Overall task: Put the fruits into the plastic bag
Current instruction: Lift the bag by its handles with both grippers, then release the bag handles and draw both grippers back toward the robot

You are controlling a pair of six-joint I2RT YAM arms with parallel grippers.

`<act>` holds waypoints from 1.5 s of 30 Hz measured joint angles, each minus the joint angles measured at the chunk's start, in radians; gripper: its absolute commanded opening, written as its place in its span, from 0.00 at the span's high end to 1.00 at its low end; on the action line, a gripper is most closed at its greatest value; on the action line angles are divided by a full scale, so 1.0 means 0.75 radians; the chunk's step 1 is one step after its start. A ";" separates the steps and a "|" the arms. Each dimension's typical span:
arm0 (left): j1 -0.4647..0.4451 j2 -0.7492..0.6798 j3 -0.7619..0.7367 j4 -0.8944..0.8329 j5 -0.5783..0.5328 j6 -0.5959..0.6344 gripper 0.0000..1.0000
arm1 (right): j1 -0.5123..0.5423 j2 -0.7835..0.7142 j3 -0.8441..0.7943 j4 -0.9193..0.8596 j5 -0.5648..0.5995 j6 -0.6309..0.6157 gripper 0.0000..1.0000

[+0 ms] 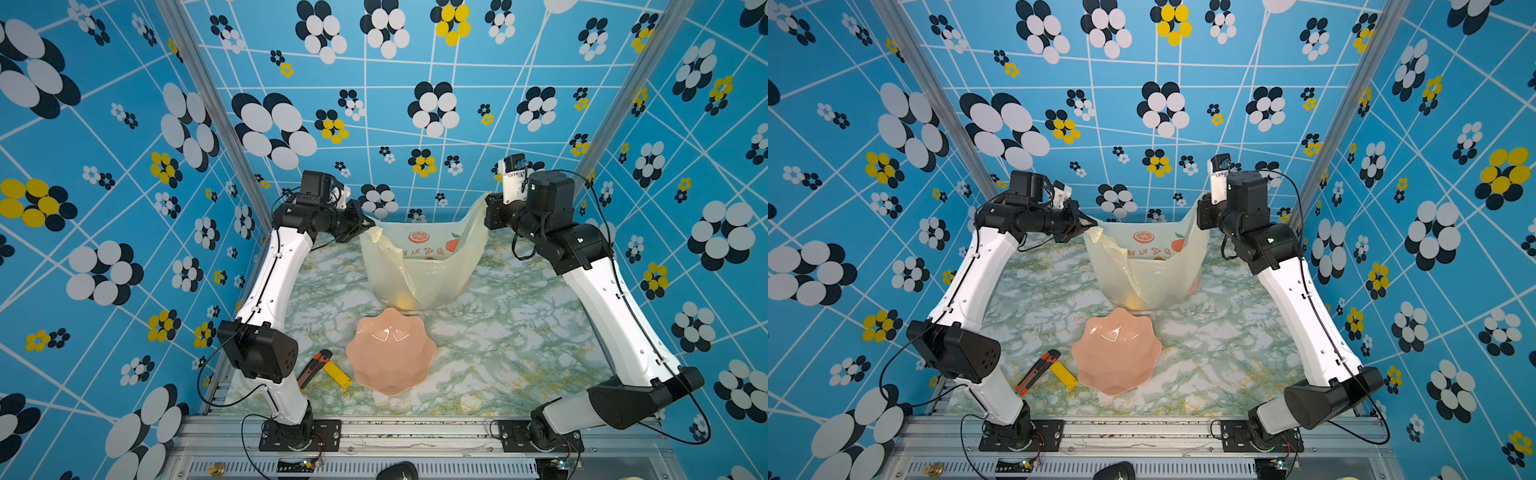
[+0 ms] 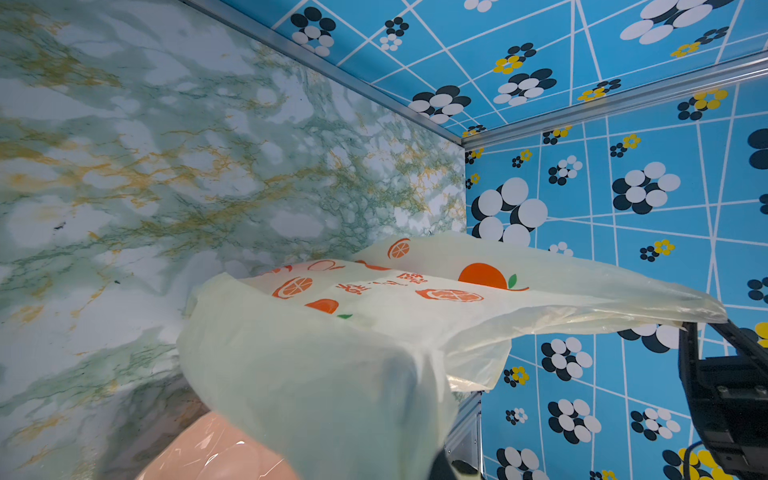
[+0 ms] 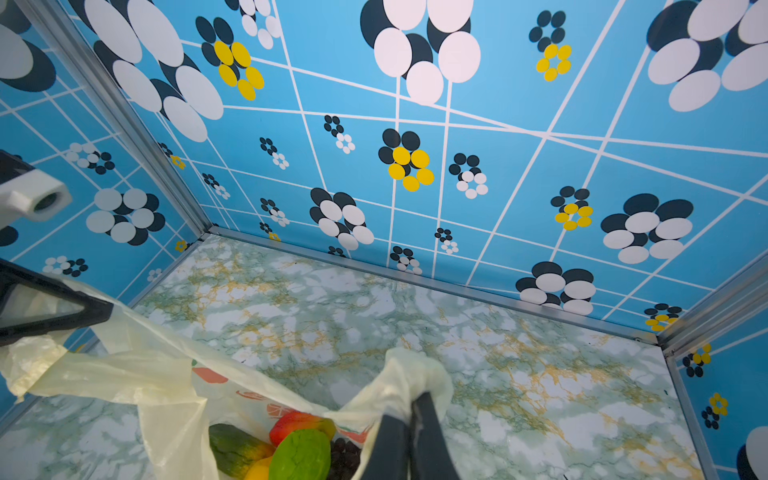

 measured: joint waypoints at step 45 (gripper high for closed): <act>0.119 -1.145 -1.161 0.326 -0.744 0.358 0.21 | -0.044 -0.923 -1.164 0.363 0.281 0.071 0.05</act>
